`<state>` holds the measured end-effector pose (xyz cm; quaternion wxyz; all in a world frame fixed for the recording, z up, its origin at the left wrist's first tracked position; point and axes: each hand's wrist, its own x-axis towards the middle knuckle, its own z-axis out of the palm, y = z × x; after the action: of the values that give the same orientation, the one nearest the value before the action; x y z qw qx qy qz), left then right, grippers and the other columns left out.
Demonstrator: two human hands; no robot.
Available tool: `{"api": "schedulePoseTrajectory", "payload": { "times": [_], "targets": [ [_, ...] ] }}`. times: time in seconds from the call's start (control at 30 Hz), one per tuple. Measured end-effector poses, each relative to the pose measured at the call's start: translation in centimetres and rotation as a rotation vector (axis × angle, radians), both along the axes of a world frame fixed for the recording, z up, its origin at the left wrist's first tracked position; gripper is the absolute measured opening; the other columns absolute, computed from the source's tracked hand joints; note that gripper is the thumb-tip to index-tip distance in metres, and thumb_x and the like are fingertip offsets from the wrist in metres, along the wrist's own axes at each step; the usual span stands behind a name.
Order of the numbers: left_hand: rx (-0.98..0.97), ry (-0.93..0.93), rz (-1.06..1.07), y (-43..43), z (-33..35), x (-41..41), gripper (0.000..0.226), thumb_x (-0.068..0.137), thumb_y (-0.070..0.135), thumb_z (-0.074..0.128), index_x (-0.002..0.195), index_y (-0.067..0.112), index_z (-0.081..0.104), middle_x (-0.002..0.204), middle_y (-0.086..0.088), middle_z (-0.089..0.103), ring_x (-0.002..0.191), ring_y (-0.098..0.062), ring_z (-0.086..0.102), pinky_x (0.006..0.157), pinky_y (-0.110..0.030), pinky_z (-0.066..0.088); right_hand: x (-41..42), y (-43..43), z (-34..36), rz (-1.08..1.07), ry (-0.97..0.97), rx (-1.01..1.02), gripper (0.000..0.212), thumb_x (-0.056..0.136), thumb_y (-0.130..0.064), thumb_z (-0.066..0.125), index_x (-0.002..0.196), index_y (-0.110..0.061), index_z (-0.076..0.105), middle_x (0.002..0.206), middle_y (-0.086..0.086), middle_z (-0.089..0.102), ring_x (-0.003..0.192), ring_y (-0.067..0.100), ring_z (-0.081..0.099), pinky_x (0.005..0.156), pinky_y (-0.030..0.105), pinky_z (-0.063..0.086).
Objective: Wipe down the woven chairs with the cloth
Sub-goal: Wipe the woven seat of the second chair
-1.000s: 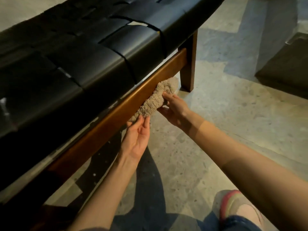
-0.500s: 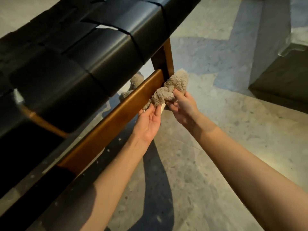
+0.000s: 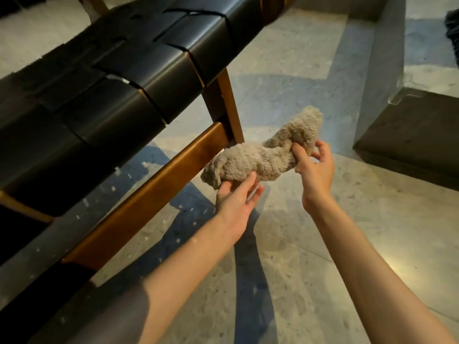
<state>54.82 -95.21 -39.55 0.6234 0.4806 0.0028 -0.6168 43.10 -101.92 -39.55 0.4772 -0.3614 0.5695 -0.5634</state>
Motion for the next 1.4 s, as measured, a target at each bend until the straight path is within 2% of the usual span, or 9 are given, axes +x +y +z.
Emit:
{"api": "schedulePoseTrajectory", "payload": {
  "times": [0.17,0.33,0.53,0.67,0.73,0.83,1.03,1.13,1.4],
  "targets": [
    [-0.137,-0.321,-0.021,-1.0,3.8,-0.8,0.031,0.084,0.015,0.07,0.113,0.008,0.058,0.098,-0.009,0.067,0.067,-0.009,0.067,0.061,-0.023,0.054,-0.6,-0.4,1.4,-0.037,0.047,-0.015,0.02,0.087,-0.027,0.069,0.101,-0.015,0.061,0.081,0.009,0.057,0.067,0.013,0.05,0.058,0.027,0.041],
    [-0.078,-0.627,0.208,-2.6,5.8,1.9,0.02,0.086,0.021,0.068,0.099,0.014,0.055,0.09,-0.005,0.067,0.057,-0.005,0.065,0.051,-0.015,0.05,2.2,-2.2,3.2,-0.04,-0.011,-0.043,0.03,0.082,-0.034,0.073,0.1,-0.013,0.063,0.073,0.003,0.056,0.065,0.012,0.053,0.059,0.028,0.049],
    [-0.081,-0.87,0.241,-5.0,5.7,4.0,0.043,0.089,0.01,0.062,0.129,0.01,0.045,0.128,-0.007,0.056,0.102,-0.005,0.055,0.067,-0.009,0.051,6.2,-5.2,3.7,0.091,0.087,-0.043,0.034,0.086,-0.033,0.067,0.114,-0.016,0.057,0.081,0.0,0.064,0.084,0.021,0.064,0.084,0.044,0.053],
    [-0.076,-1.243,-0.001,-6.3,4.8,5.1,0.052,0.094,0.011,0.054,0.142,0.009,0.035,0.141,-0.01,0.044,0.126,-0.016,0.046,0.085,-0.004,0.039,7.2,-5.5,2.4,0.322,0.214,-0.162,0.056,0.097,-0.026,0.05,0.146,-0.027,0.023,0.134,0.008,0.052,0.109,0.01,0.052,0.093,0.029,0.045],
    [-0.05,-1.357,-0.097,-7.1,4.9,5.8,0.049,0.097,0.015,0.049,0.144,0.009,0.035,0.144,-0.011,0.04,0.131,-0.02,0.042,0.086,-0.004,0.034,7.5,-5.8,2.2,0.43,0.264,-0.248,0.049,0.1,-0.021,0.041,0.147,-0.025,0.029,0.144,0.006,0.043,0.126,0.015,0.044,0.106,0.035,0.038],
    [-0.061,-1.384,-0.14,-8.1,4.8,6.4,0.042,0.097,0.013,0.046,0.139,0.011,0.042,0.137,-0.011,0.05,0.126,-0.02,0.047,0.097,-0.022,0.038,8.1,-6.2,2.3,0.65,0.216,-0.28,0.04,0.105,-0.02,0.028,0.14,-0.013,0.044,0.14,0.004,0.049,0.128,0.016,0.045,0.11,0.04,0.036],
    [-0.19,-1.117,-0.101,-8.1,4.7,6.8,0.044,0.098,0.01,0.045,0.141,0.017,0.042,0.126,0.003,0.055,0.118,-0.01,0.052,0.089,-0.016,0.048,9.6,-7.0,4.6,0.694,0.103,-0.274,0.037,0.106,-0.023,0.025,0.135,-0.014,0.045,0.131,0.007,0.052,0.119,0.019,0.05,0.105,0.045,0.039],
    [-0.238,-1.09,-0.05,-8.3,5.5,6.7,0.05,0.098,0.01,0.043,0.145,0.021,0.034,0.14,-0.003,0.047,0.128,-0.014,0.045,0.105,-0.029,0.041,10.3,-7.5,6.8,0.699,0.06,-0.338,0.036,0.105,-0.018,0.027,0.137,-0.011,0.042,0.132,0.01,0.051,0.119,0.023,0.05,0.103,0.046,0.039],
    [-0.296,-1.089,0.057,-9.2,7.0,5.7,0.051,0.1,0.011,0.04,0.147,0.027,0.027,0.146,0.0,0.039,0.13,-0.01,0.038,0.095,-0.015,0.034,10.7,-8.7,8.8,0.67,0.112,-0.477,0.042,0.102,-0.007,0.031,0.143,-0.009,0.038,0.146,0.011,0.042,0.131,0.023,0.042,0.108,0.043,0.036]
  ]
}}
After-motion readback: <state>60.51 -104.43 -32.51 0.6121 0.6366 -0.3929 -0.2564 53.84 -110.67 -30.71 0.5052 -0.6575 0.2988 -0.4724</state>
